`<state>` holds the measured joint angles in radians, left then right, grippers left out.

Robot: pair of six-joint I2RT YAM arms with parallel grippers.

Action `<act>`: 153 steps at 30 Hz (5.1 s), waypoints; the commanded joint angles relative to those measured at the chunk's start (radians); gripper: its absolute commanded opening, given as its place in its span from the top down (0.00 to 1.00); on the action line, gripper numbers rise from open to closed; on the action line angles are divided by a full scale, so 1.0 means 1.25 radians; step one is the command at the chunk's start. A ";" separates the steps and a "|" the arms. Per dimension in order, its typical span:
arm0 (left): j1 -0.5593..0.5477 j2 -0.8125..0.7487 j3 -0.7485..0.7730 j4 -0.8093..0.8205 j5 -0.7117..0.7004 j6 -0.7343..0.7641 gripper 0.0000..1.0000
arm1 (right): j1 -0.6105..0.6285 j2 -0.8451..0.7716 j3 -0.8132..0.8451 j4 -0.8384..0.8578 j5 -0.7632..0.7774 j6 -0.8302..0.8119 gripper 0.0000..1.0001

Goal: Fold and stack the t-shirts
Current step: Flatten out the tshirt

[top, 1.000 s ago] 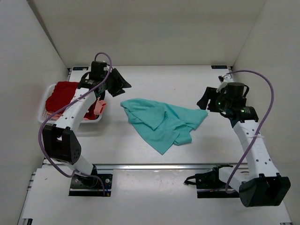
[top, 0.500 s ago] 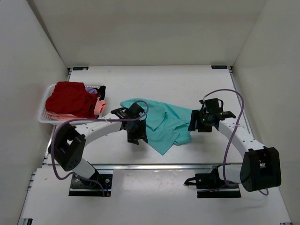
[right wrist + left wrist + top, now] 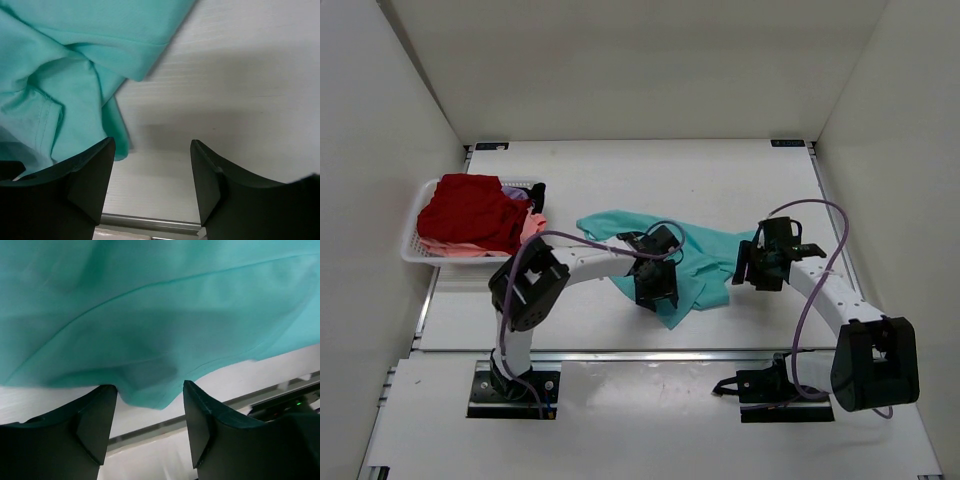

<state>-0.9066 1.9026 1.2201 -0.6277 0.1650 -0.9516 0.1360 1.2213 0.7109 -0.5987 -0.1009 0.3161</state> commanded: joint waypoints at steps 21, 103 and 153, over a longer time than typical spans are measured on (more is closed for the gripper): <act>0.245 -0.233 0.245 -0.254 -0.025 0.153 1.00 | -0.008 0.136 0.138 0.102 -0.076 0.045 0.52; 0.472 -0.753 -0.100 -0.234 -0.004 0.175 1.00 | 0.030 0.050 0.238 -0.254 -0.113 0.060 0.68; 0.547 -0.586 0.363 -0.280 -0.023 0.288 1.00 | 0.113 -0.133 0.469 -0.227 -0.005 0.049 1.00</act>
<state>-0.2306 1.1488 1.4952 -1.0000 0.1646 -0.6491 0.3092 1.1114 1.1305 -0.8131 -0.1692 0.4435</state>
